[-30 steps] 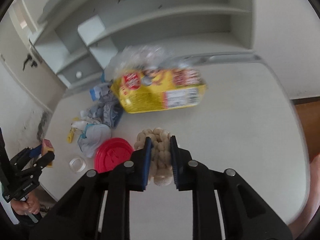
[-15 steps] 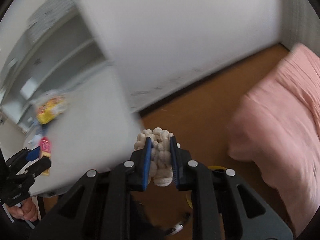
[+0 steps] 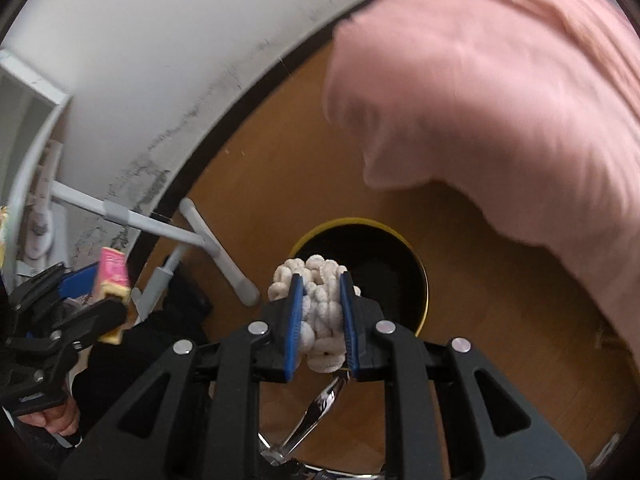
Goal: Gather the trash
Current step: 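Carry both items over the black bin and open both tools to drop them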
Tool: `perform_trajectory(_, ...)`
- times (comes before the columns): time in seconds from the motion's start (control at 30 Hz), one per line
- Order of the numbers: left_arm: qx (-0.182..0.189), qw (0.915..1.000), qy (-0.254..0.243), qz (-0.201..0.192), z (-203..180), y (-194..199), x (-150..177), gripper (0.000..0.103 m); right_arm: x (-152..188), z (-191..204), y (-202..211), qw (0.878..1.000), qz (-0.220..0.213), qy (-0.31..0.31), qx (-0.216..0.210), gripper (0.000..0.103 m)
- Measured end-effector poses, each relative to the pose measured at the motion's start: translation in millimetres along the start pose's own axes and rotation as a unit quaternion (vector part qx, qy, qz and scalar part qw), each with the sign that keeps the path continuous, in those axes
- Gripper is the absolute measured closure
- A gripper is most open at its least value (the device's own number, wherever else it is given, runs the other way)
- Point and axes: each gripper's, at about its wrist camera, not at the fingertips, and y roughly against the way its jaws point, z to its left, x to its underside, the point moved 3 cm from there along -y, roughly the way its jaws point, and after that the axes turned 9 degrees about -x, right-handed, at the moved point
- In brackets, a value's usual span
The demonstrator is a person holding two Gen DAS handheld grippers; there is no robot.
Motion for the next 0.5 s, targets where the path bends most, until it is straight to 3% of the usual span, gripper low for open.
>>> perform_trajectory(0.2, 0.013, 0.9984, 0.002, 0.055, -1.9, -52.2, 9.8, 0.053, 11.8, -28.6, -31.0, 0.999, 0.024, -0.035, -0.007, 0.084)
perform_trajectory(0.4, 0.029, 0.9974, -0.007, 0.066, -12.5, -68.1, 8.0, 0.052, 8.5, -29.7, -36.0, 0.999, 0.026, -0.033, -0.006, 0.084)
perform_trajectory(0.47, 0.031, 0.9971, -0.008, 0.069, -13.2, -70.1, 5.8, 0.048, 5.3, -26.8, -35.9, 0.999, 0.021, -0.03, -0.007, 0.078)
perform_trajectory(0.5, 0.034, 0.9969, -0.007, 0.071, -14.1, -69.1, 5.5, 0.043, 2.5, -26.2, -36.5, 0.999, 0.02, -0.031, -0.009, 0.06)
